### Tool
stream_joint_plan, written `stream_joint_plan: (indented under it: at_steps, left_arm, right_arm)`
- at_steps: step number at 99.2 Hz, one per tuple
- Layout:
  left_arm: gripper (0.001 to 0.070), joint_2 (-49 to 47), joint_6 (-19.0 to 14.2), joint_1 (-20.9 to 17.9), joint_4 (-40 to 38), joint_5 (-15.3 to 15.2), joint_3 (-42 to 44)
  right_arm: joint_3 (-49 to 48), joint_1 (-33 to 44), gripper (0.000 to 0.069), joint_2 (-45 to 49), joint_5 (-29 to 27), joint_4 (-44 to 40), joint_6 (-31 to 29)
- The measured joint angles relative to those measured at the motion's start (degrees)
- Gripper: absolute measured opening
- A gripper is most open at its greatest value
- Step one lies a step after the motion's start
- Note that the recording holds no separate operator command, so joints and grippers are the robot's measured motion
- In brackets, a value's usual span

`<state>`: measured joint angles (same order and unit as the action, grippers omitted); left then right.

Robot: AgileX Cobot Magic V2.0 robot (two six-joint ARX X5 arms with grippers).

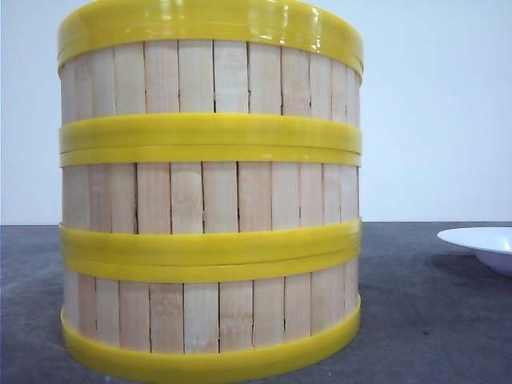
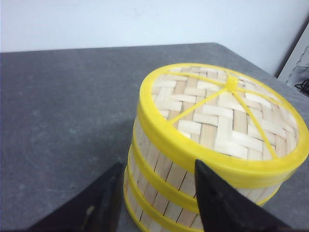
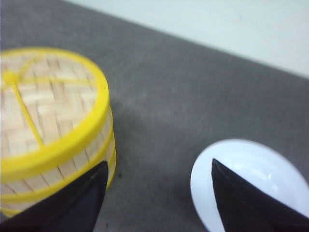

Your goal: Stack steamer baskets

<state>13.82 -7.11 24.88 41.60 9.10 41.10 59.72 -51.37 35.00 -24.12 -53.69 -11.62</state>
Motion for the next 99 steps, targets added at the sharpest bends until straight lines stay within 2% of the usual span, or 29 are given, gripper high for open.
stream_joint_plan:
  at_steps: [15,20,26,33,41,55,99]
  left_arm:
    - [0.0272,0.00,0.00,0.00,0.07,0.02,0.00]
    - [0.0271,0.00,0.00,0.00,0.07,0.00,0.00]
    - [0.0232,0.00,0.02,0.00,0.07,0.02,0.00]
    - [0.0101,0.00,-0.04,0.00,0.11,0.02,0.00]
    - [0.0042,0.00,-0.02,0.00,0.11,-0.04,0.00]
    - [0.0029,0.00,-0.02,0.00,0.13,-0.04,0.00]
    - [0.0029,0.00,-0.02,0.00,0.13,-0.04,0.00]
  right_arm:
    - [-0.35,0.00,0.0418,-0.07,0.00,1.20,-1.51]
    - [-0.35,0.00,0.0393,-0.13,-0.02,1.70,-1.79]
    - [-0.35,0.00,0.0285,-0.24,0.00,2.19,-2.01]
    - [-0.35,0.00,0.0113,-0.26,-0.02,2.27,-2.08]
    - [-0.35,0.00,0.0036,-0.26,0.02,2.47,-2.10]
    - [-0.35,0.00,0.0010,-0.26,0.00,3.04,-2.10]
    - [-0.35,0.00,0.0007,-0.26,0.00,3.39,-2.10]
